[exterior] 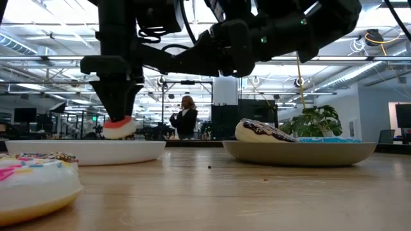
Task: Pick & Place donuts
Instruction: Put the small orange donut on the white plate
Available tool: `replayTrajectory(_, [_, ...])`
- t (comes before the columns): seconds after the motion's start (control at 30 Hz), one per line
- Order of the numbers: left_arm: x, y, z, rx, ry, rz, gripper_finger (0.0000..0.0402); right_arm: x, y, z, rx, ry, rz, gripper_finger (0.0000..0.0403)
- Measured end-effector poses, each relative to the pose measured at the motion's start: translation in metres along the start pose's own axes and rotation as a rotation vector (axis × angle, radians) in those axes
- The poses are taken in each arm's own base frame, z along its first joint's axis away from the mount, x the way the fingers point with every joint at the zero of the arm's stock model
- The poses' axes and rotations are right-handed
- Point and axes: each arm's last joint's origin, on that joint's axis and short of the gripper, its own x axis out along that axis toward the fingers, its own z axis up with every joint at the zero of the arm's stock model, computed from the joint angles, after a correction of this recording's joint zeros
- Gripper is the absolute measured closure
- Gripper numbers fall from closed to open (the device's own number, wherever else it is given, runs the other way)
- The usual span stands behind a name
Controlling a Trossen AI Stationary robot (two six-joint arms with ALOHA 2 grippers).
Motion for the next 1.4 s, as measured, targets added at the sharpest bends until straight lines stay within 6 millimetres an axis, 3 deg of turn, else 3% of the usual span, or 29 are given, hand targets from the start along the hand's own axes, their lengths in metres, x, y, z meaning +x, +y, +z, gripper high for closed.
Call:
replayTrajectory(0.33, [-0.002,-0.009,-0.003,0.210,0.008,-0.028,0.0137,-0.005,0.000,-0.004,-0.038,0.076,0.146,0.0403])
replayTrajectory(0.53, [-0.019,-0.009,-0.003,0.272,-0.096,-0.062,0.0137,-0.008,0.000,-0.017,-0.086,0.015,0.155,0.0403])
replayTrajectory(0.77, [-0.046,0.006,0.006,0.168,-0.308,-0.159,0.0137,-0.012,-0.004,-0.014,-0.111,-0.084,0.044,0.0403])
replayTrajectory(0.93, [-0.041,0.015,0.009,0.127,-0.290,-0.167,0.0138,-0.010,-0.006,-0.015,-0.118,-0.085,-0.053,0.0403])
replayTrajectory(1.4, [-0.035,0.024,0.012,0.063,-0.305,-0.162,0.0138,-0.005,-0.020,-0.019,-0.045,-0.091,-0.011,0.0403])
